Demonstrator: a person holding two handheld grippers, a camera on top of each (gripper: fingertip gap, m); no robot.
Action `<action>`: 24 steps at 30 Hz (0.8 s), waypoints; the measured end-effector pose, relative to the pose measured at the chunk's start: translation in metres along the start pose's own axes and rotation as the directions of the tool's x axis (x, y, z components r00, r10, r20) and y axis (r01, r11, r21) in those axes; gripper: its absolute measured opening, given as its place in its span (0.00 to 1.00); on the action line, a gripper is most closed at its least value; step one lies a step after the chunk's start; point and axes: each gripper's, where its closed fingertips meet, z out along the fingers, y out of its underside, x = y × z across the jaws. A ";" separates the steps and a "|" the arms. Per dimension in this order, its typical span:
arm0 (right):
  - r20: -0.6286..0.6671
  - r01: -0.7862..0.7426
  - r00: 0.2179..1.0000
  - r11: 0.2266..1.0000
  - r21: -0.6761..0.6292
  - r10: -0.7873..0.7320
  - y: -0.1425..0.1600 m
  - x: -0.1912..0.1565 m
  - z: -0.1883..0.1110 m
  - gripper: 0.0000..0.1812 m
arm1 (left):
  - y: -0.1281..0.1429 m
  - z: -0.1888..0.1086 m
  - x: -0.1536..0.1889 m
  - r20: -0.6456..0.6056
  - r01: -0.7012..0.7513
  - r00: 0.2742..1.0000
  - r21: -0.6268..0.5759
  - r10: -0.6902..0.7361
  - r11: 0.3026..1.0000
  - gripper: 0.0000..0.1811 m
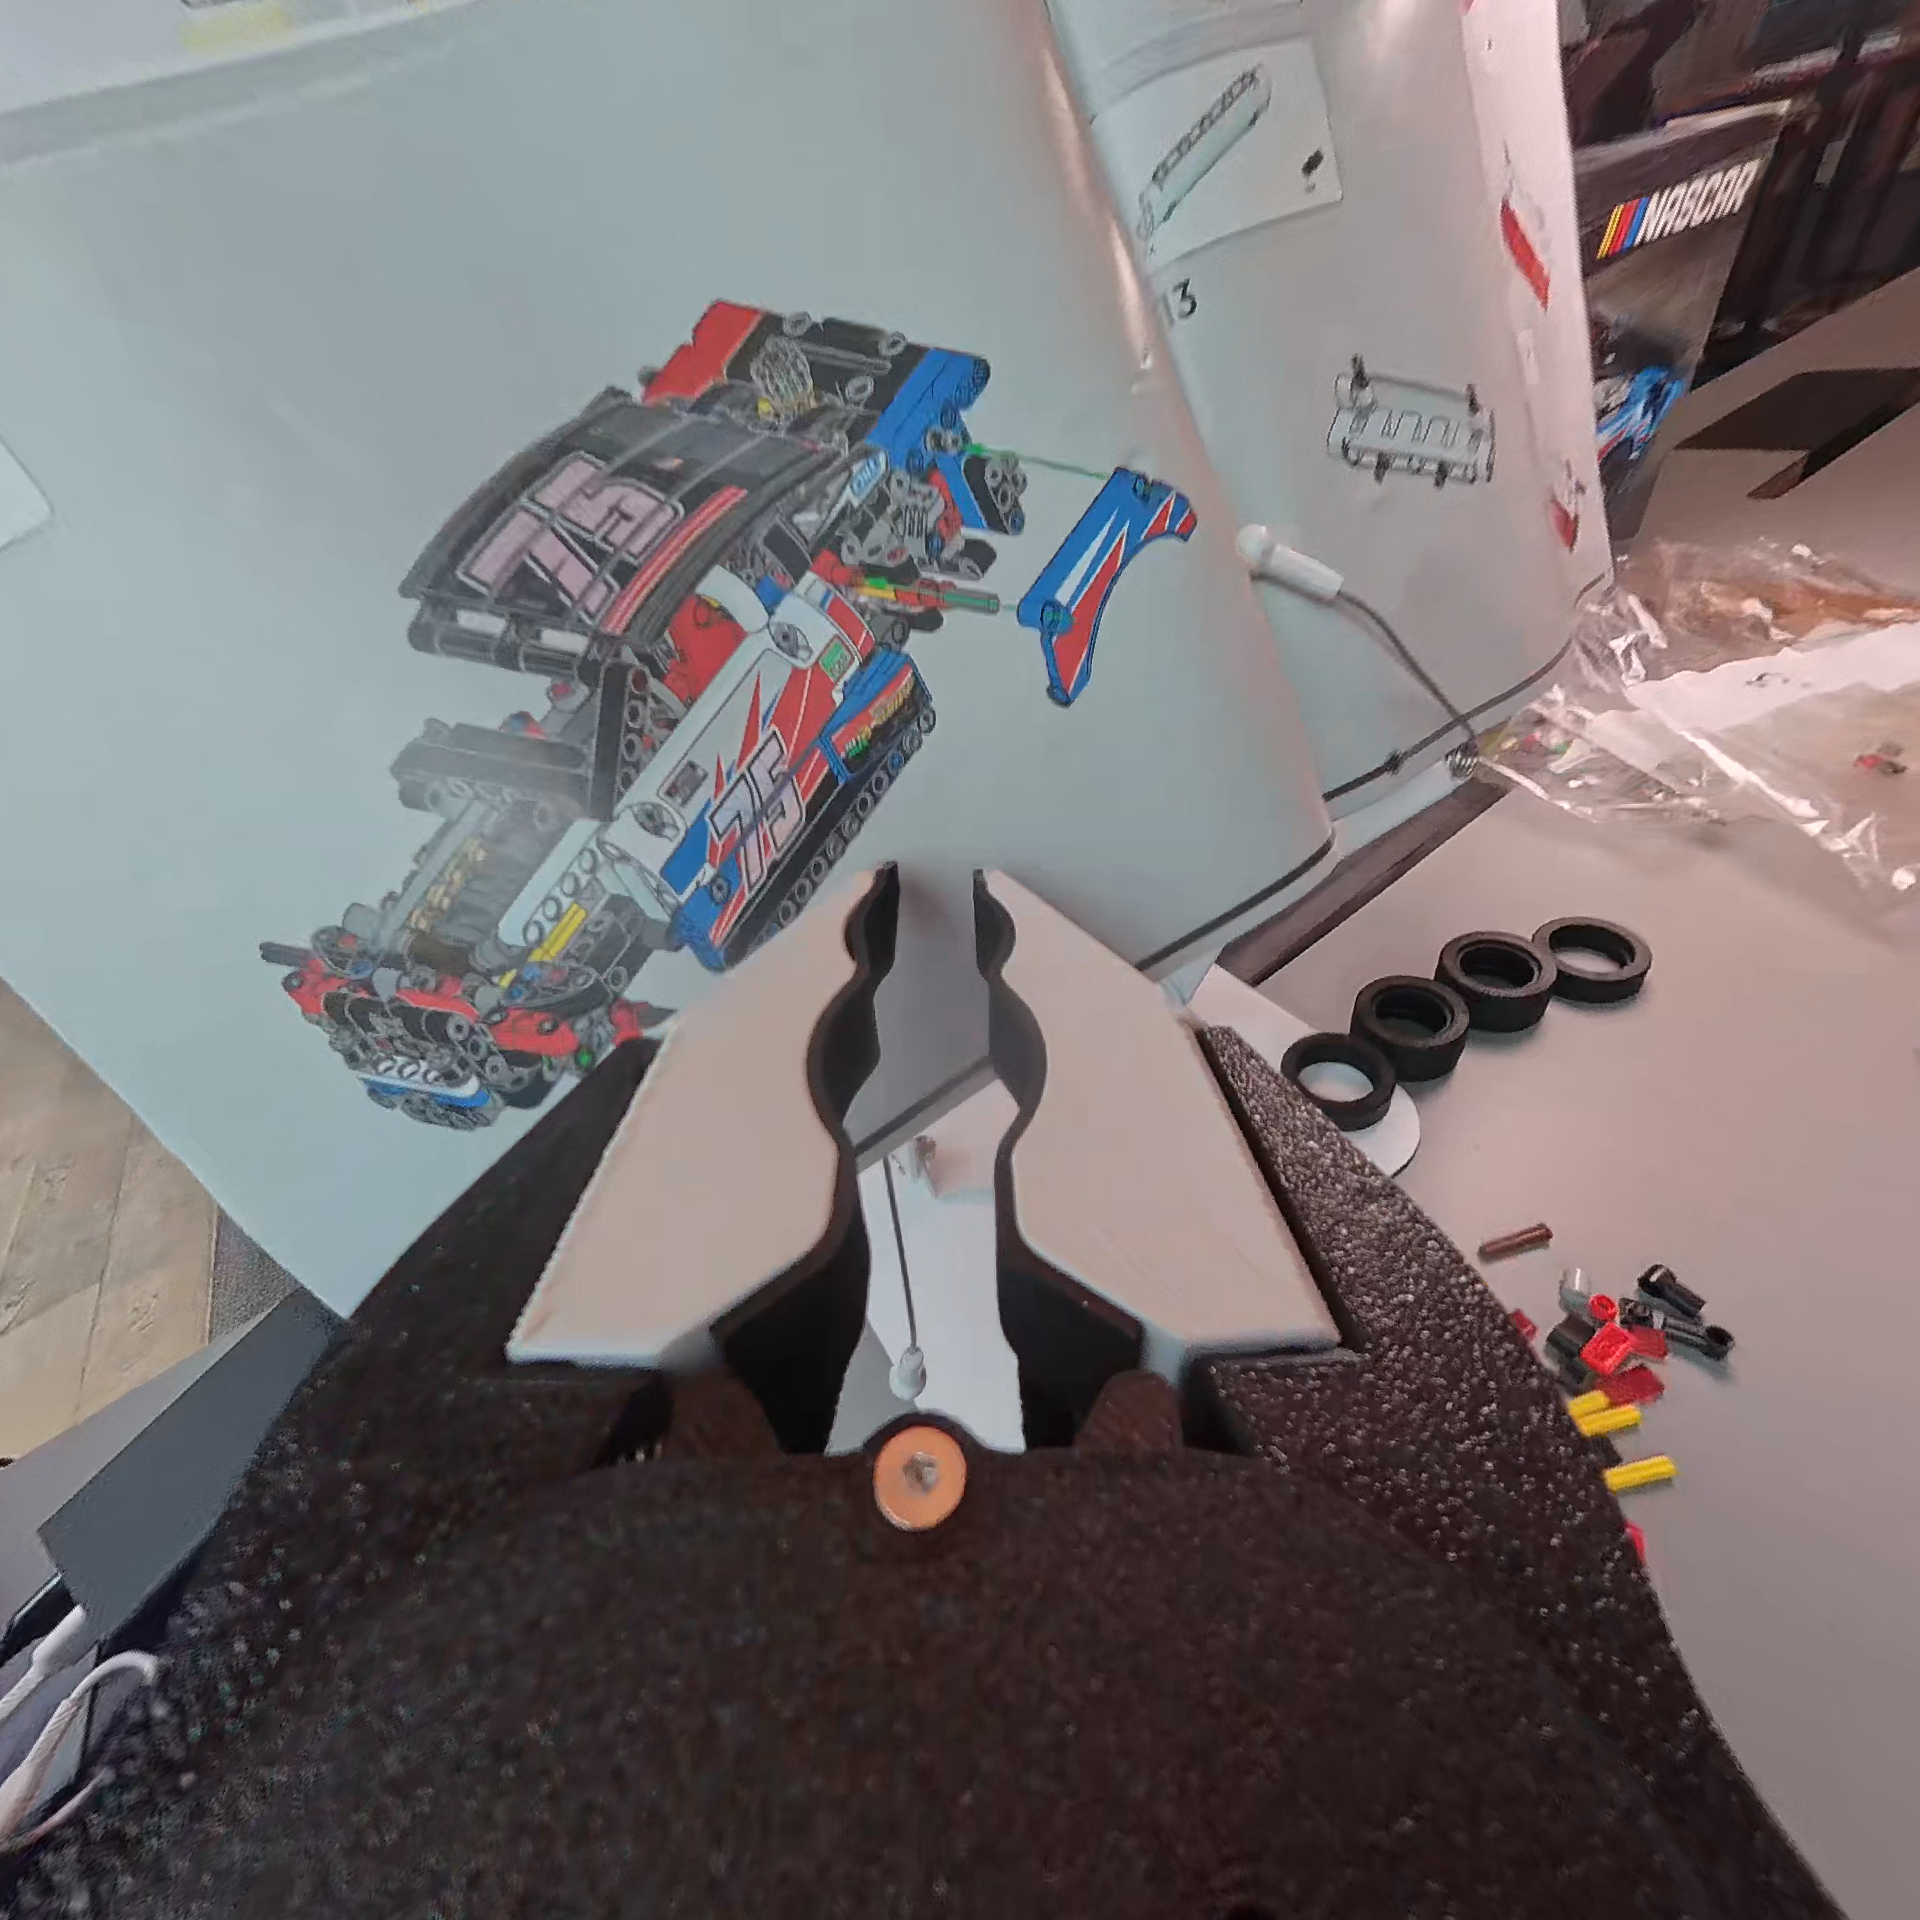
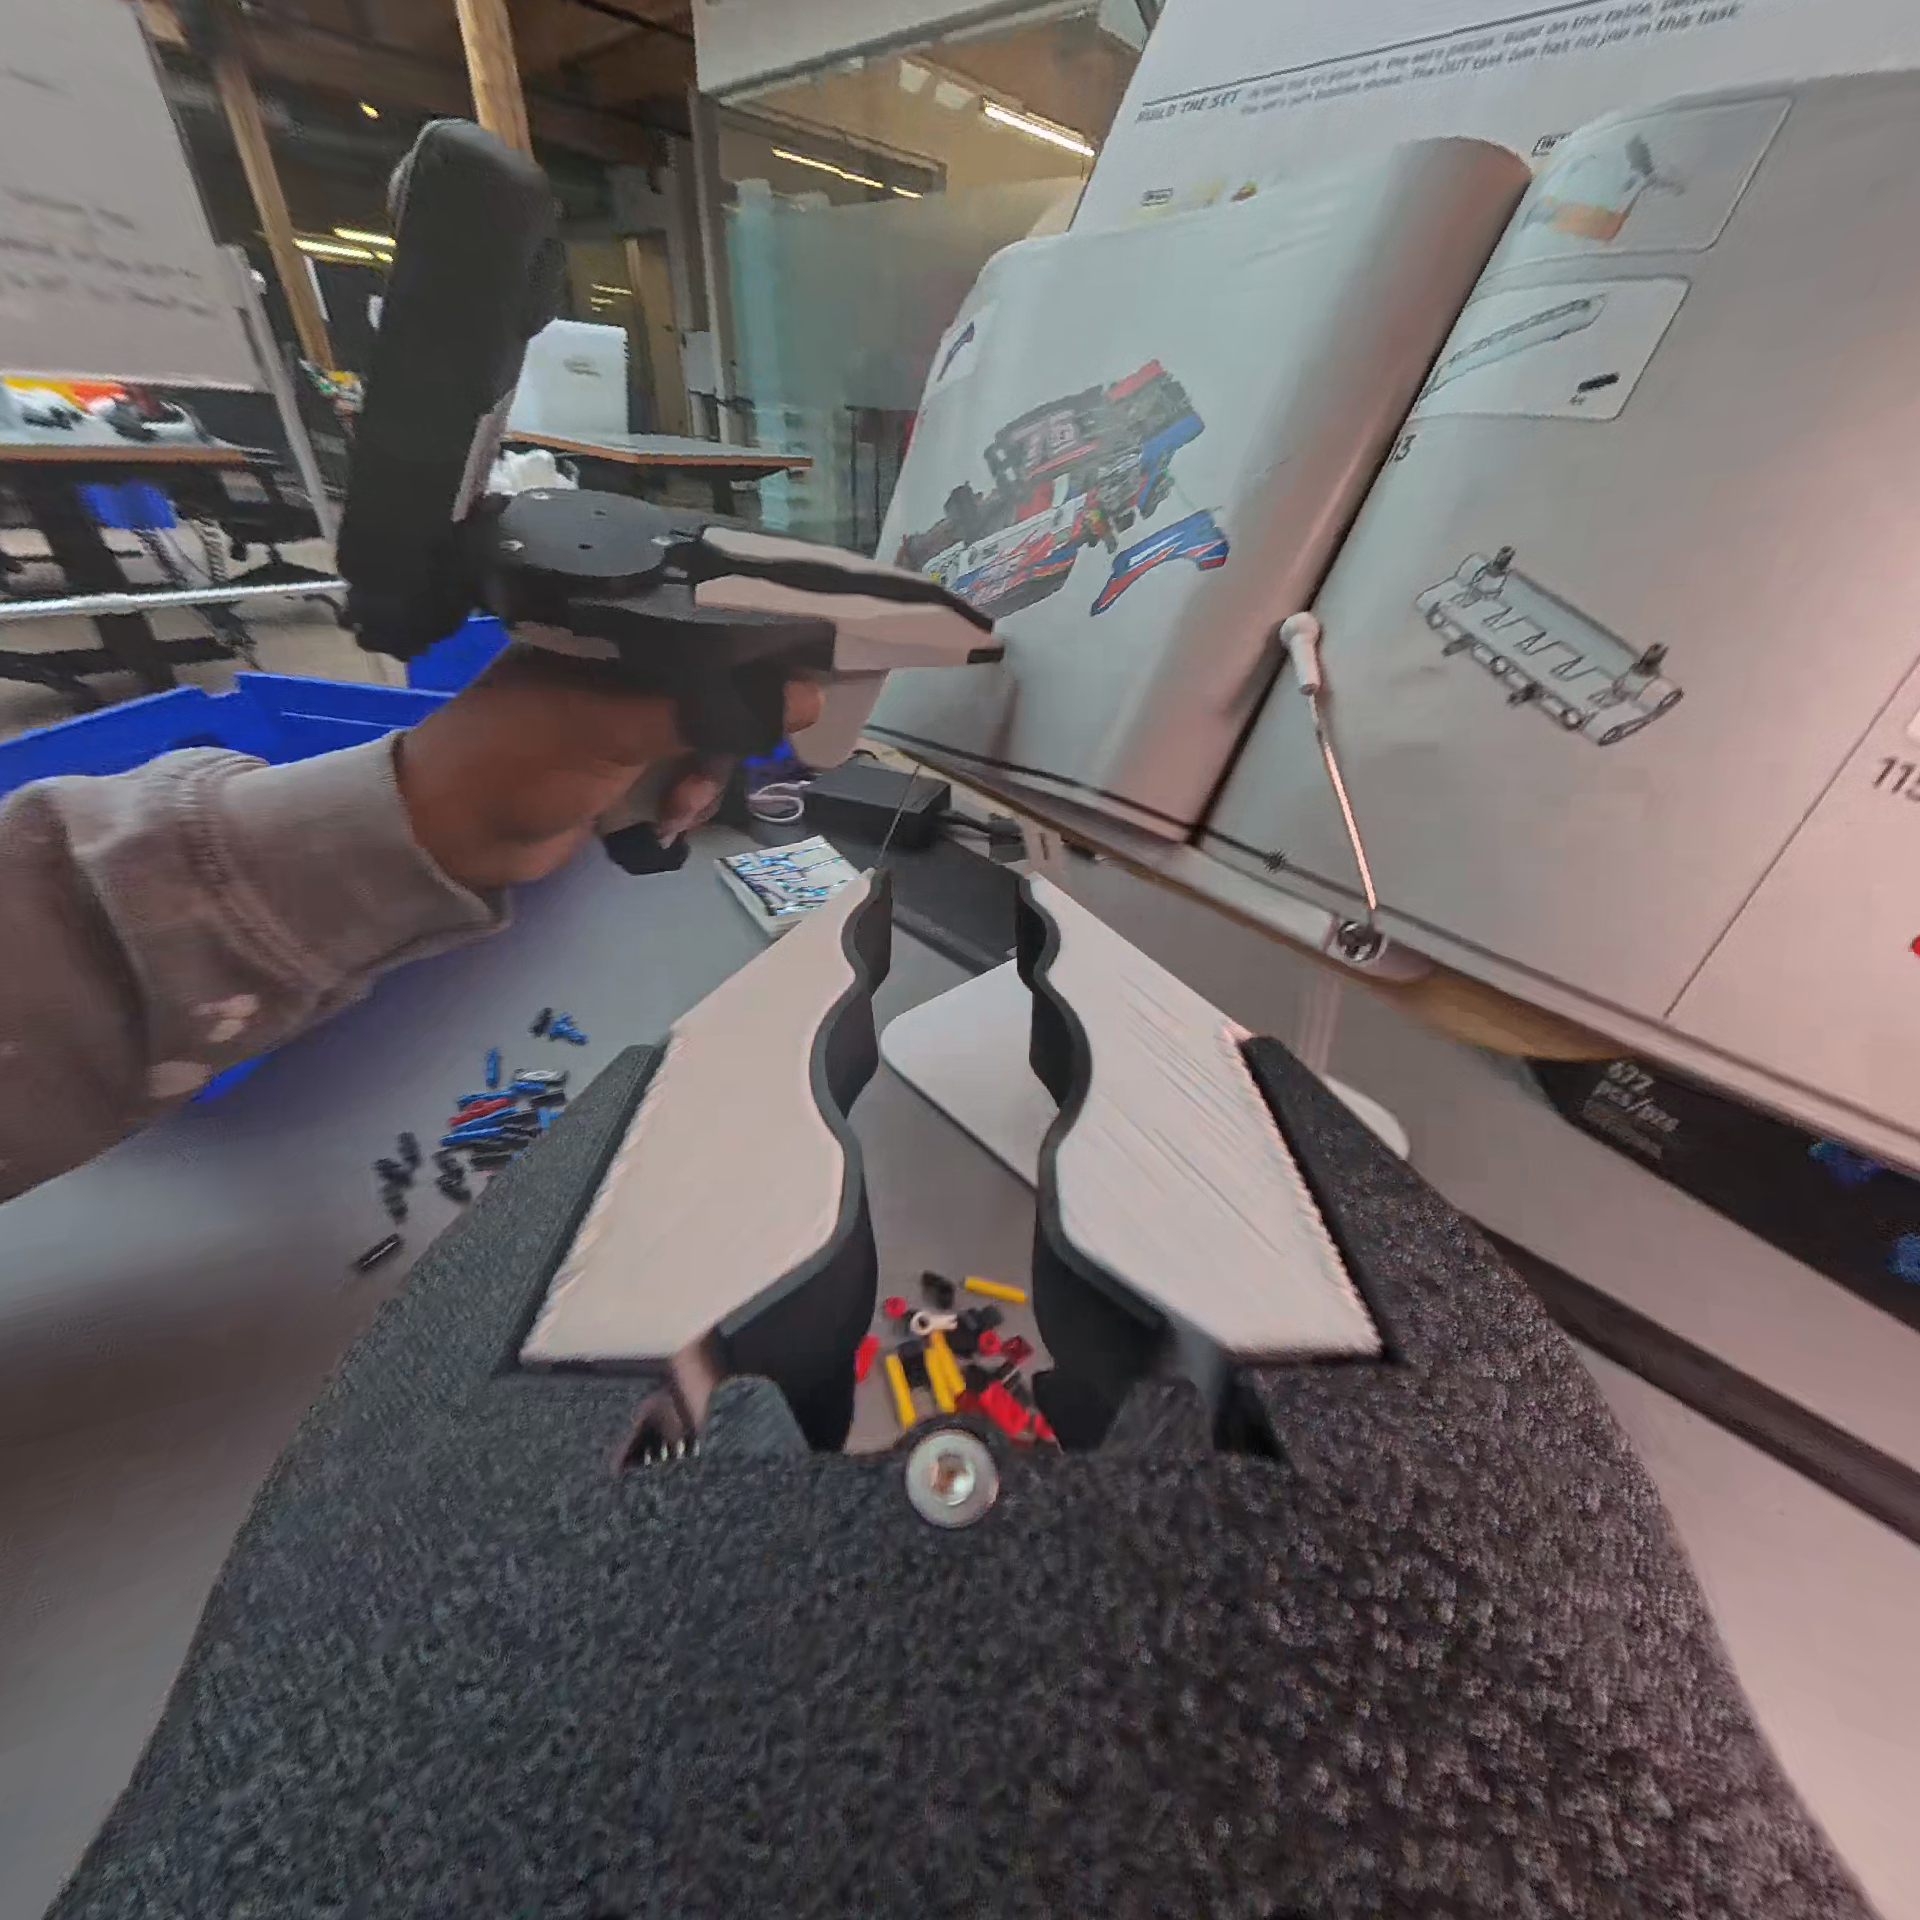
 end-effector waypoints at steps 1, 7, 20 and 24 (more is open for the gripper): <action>0.019 -0.029 0.999 1.000 -0.007 0.029 0.005 -0.007 -0.010 0.13 | -0.008 -0.002 0.002 -0.001 0.016 1.000 0.039 -0.016 0.999 0.07; 0.031 -0.136 0.990 0.989 -0.064 0.138 0.040 -0.018 -0.058 0.11 | -0.051 0.006 0.019 0.042 0.124 0.990 0.237 -0.138 0.964 0.00; -0.020 -0.226 0.974 0.973 -0.046 0.226 0.059 -0.015 -0.102 0.09 | -0.045 0.032 0.028 0.185 0.011 0.982 0.191 -0.047 0.982 0.00; -0.066 -0.145 0.988 0.988 -0.046 0.142 0.055 -0.011 -0.113 0.09 | -0.042 0.017 0.034 0.163 -0.044 0.987 0.183 0.013 0.982 0.01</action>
